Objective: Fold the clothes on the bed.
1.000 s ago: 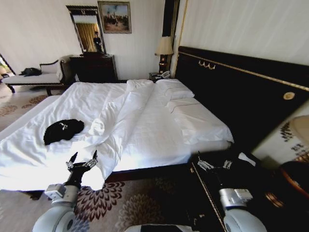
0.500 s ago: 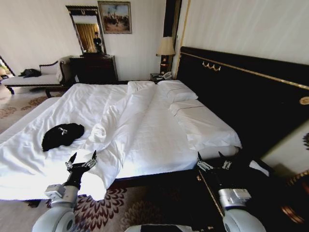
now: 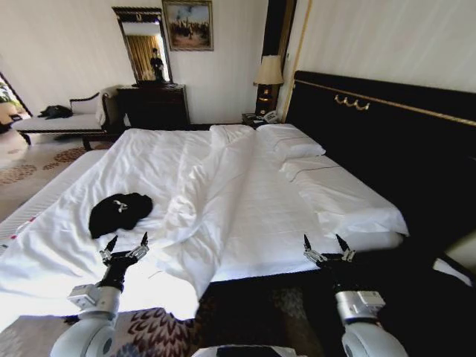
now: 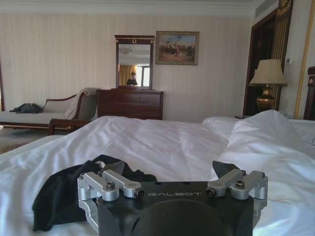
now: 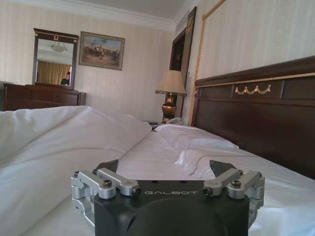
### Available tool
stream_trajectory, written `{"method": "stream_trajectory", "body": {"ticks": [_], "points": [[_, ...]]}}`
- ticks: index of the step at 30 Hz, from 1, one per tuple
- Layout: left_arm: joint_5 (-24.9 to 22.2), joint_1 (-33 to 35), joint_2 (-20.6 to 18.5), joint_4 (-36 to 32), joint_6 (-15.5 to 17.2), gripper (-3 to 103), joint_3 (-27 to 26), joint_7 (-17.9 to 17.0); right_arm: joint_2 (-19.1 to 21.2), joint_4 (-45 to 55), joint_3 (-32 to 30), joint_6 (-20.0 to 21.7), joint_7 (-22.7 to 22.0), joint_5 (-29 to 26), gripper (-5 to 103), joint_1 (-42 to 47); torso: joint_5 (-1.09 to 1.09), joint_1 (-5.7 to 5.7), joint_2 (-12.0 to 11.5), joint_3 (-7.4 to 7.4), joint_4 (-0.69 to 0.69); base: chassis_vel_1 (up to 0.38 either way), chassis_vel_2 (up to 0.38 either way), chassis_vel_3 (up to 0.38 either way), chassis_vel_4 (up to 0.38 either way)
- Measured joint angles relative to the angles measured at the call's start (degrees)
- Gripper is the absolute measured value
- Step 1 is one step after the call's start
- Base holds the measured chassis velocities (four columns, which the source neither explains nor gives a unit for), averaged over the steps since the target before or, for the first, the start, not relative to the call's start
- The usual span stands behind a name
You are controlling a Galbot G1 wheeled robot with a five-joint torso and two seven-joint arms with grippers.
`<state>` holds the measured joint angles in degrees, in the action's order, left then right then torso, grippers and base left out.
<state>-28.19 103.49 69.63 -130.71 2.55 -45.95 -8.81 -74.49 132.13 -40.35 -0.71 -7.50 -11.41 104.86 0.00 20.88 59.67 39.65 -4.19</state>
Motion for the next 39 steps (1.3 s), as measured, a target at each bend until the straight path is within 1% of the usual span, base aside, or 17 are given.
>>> {"method": "stream_trajectory", "body": {"ticks": [14, 27, 32, 33, 35, 36, 39], "points": [[0.03, 0.24, 0.09, 0.02, -0.16, 100, -0.15, 0.08, -0.27, -0.31, 0.76, 0.04, -0.23, -0.13, 100, -0.1, 0.0, 0.0, 0.0, 0.0, 0.0, 0.163, 0.302, -0.167, -0.302], [0.07, 1.22, 0.56, -0.07, -0.67, 100, -0.48, 0.14, -0.1, 0.03, 1.52, 1.1, -0.93, -1.38, 100, -0.13, 0.0, 0.0, 0.0, 0.0, -0.01, 0.107, 0.313, -0.106, -0.324], [0.07, 1.55, 0.62, -0.06, -0.94, 100, -0.75, 0.2, 0.31, 0.06, 2.16, 0.75, -1.11, -2.53, 100, -0.49, -0.02, 0.01, 0.0, 0.0, 0.0, 0.07, 0.287, -0.064, -0.297], [0.07, 1.65, 0.68, -0.07, -1.02, 100, -0.84, 0.2, 0.61, 0.2, 2.46, 0.67, -1.16, -3.41, 100, -0.62, -0.02, 0.01, 0.0, 0.0, 0.0, 0.005, 0.277, -0.01, -0.25], [0.07, 1.72, 0.8, -0.08, -1.07, 100, -0.9, 0.21, 1.16, 0.62, 2.99, 2.47, -1.45, -6.09, 100, -0.74, -0.03, 0.02, 0.0, 0.0, 0.0, -0.007, 0.137, 0.007, -0.145], [0.07, 1.72, 0.8, -0.08, -1.07, 100, -0.9, 0.21, 1.16, 0.62, 2.99, 2.47, -1.45, -6.09, 100, -0.74, -0.03, 0.02, 0.0, 0.0, 0.0, -0.007, 0.09, 0.023, -0.145], [0.07, 1.91, 0.95, -0.1, -1.15, 100, -0.93, 0.21, 2.54, 1.56, 3.63, 6.86, -2.52, -13.18, 100, -1.35, 0.0, 0.04, -0.02, 0.02, 0.0, -0.014, 0.039, 0.011, -0.04]]}}
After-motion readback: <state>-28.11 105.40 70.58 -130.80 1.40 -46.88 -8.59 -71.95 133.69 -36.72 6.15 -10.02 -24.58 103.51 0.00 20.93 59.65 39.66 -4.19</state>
